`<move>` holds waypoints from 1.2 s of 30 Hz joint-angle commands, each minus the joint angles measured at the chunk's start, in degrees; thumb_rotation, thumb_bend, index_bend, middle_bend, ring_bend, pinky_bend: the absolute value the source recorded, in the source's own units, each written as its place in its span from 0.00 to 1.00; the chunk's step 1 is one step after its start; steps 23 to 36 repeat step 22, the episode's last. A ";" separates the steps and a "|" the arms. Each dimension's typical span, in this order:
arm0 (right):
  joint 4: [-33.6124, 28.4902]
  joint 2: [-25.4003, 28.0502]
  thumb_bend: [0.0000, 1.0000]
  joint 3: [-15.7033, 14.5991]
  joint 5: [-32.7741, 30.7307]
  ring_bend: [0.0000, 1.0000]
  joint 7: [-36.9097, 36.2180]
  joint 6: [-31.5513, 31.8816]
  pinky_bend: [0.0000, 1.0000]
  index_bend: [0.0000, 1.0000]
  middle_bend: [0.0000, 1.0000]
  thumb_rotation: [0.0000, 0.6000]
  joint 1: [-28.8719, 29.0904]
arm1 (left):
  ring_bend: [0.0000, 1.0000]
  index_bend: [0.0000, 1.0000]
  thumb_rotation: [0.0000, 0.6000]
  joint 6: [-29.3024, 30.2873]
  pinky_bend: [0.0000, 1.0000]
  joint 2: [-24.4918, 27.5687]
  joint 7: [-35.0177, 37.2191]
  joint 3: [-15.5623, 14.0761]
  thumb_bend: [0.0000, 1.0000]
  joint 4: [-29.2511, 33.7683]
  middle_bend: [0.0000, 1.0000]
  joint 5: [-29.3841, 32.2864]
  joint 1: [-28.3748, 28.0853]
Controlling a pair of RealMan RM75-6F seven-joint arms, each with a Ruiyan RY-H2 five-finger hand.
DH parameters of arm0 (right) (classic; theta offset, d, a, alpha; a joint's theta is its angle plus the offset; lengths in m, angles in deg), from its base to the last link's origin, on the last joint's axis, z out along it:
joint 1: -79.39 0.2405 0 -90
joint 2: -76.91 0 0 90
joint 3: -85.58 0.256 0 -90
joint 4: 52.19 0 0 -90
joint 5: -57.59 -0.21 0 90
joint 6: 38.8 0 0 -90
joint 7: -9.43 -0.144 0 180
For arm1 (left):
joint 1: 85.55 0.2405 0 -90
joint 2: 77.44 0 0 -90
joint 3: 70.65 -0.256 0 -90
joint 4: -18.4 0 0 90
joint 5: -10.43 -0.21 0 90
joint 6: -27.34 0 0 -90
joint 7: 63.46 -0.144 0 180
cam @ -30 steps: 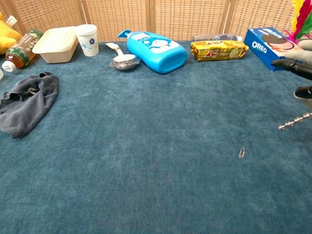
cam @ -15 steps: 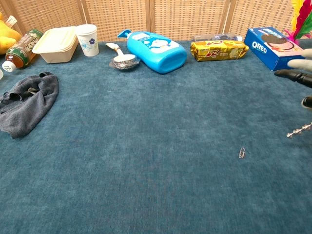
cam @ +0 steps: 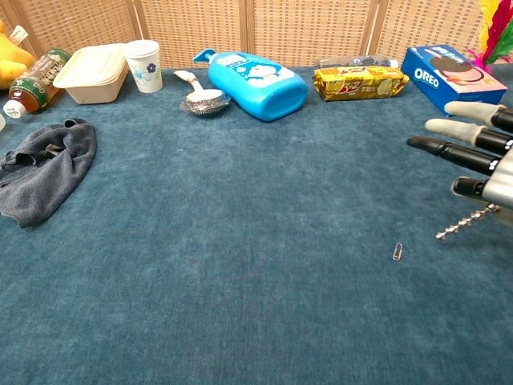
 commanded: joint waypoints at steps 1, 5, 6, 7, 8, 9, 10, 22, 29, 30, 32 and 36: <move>-0.60 -0.21 0.45 0.50 0.28 0.00 0.76 -0.67 0.10 0.71 0.07 1.00 0.15 | 0.00 0.00 1.00 -0.99 0.00 -0.02 0.52 0.17 0.21 -0.41 0.00 0.74 -0.54; -1.12 -0.48 0.45 0.92 0.57 0.00 1.80 -1.83 0.10 0.71 0.07 1.00 0.20 | 0.00 0.00 1.00 -0.68 0.00 0.21 1.04 0.26 0.21 -0.44 0.00 0.86 -0.47; -1.14 -0.57 0.45 1.03 0.63 0.00 2.02 -2.12 0.10 0.71 0.07 1.00 0.19 | 0.00 0.00 1.00 -0.40 0.00 0.29 1.19 0.25 0.21 -0.43 0.00 0.75 -0.36; -1.15 -0.61 0.45 1.12 0.67 0.00 2.11 -2.25 0.10 0.71 0.07 1.00 0.17 | 0.00 0.00 1.00 -0.27 0.00 0.33 1.25 0.24 0.21 -0.45 0.00 0.73 -0.29; -1.18 -0.65 0.45 1.21 0.78 0.00 2.16 -2.45 0.10 0.71 0.07 1.00 0.16 | 0.00 0.00 1.00 -0.17 0.00 0.37 1.35 0.21 0.21 -0.41 0.00 0.70 -0.23; -1.24 -0.65 0.45 1.33 0.92 0.00 2.16 -2.56 0.10 0.71 0.07 1.00 0.15 | 0.00 0.00 1.00 -0.16 0.00 0.41 1.46 0.17 0.21 -0.37 0.00 0.67 -0.21; -1.27 -0.63 0.45 1.42 1.02 0.00 2.17 -2.60 0.10 0.71 0.07 1.00 0.15 | 0.00 0.00 1.00 -0.18 0.00 0.42 1.50 0.14 0.21 -0.36 0.00 0.64 -0.21; -1.95 -1.03 0.45 3.56 0.91 0.00 2.61 -4.77 0.10 0.71 0.07 1.00 0.86 | 0.00 0.00 1.00 -0.92 0.00 0.00 -0.04 0.03 0.21 0.12 0.00 0.60 -0.56; -1.95 -1.03 0.45 3.56 0.91 0.00 2.61 -4.77 0.10 0.71 0.07 1.00 0.86 | 0.00 0.00 1.00 -0.92 0.00 0.00 -0.04 0.03 0.21 0.12 0.00 0.60 -0.56; -1.95 -1.03 0.45 3.56 0.91 0.00 2.61 -4.77 0.10 0.71 0.07 1.00 0.86 | 0.00 0.00 1.00 -0.92 0.00 0.00 -0.04 0.03 0.21 0.12 0.00 0.60 -0.56; -1.95 -1.03 0.45 3.56 0.91 0.00 2.61 -4.77 0.10 0.71 0.07 1.00 0.86 | 0.00 0.00 1.00 -0.92 0.00 0.00 -0.04 0.03 0.21 0.12 0.00 0.60 -0.56; -1.95 -1.03 0.45 3.56 0.91 0.00 2.61 -4.77 0.10 0.71 0.07 1.00 0.86 | 0.00 0.00 1.00 -0.92 0.00 0.00 -0.04 0.03 0.21 0.12 0.00 0.60 -0.56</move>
